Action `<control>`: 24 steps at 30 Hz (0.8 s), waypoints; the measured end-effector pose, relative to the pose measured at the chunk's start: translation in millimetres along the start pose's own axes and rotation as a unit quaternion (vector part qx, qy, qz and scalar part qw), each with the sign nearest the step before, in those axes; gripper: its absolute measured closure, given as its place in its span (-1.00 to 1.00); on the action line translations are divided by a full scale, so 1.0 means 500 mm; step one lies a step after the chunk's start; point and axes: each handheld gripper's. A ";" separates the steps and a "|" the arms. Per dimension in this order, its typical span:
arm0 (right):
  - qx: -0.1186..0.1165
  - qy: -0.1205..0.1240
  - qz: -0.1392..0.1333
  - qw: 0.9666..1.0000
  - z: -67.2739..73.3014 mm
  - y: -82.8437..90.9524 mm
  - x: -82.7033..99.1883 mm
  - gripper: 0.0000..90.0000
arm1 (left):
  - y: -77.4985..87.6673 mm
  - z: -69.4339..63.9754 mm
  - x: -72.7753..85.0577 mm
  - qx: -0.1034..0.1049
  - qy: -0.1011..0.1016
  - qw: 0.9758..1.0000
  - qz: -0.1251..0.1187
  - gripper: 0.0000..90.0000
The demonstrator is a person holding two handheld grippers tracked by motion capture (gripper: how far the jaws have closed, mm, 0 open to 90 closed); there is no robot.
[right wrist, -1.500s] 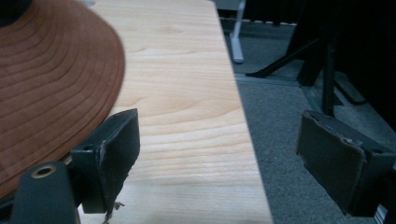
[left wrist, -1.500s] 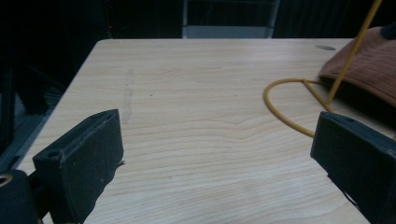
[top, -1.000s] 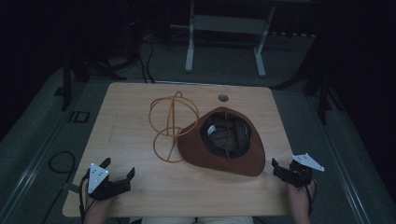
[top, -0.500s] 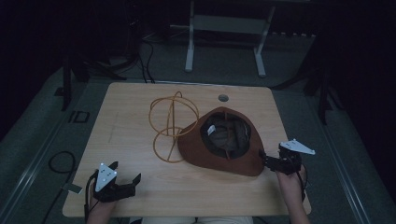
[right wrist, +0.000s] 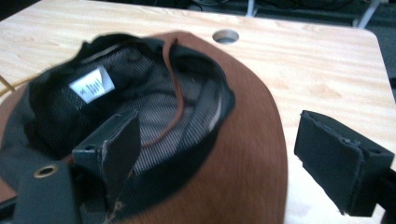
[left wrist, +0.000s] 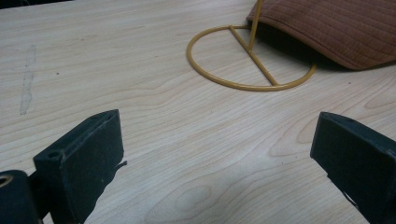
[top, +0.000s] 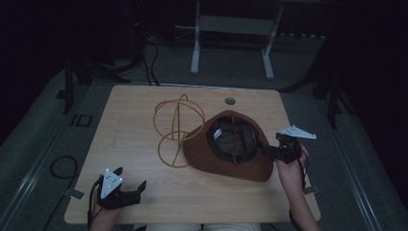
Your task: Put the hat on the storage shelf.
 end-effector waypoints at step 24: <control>0.015 0.007 0.091 0.996 -0.007 -0.187 -0.071 -0.69 | -0.004 0.001 0.002 0.007 -0.001 1.000 0.010 -0.93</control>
Point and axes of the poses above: each handheld gripper's, and its own axes: y roughly backward along the jaws, x roughly out of its underside, z roughly to its left, and after that the axes turned 3 degrees about z, right-handed
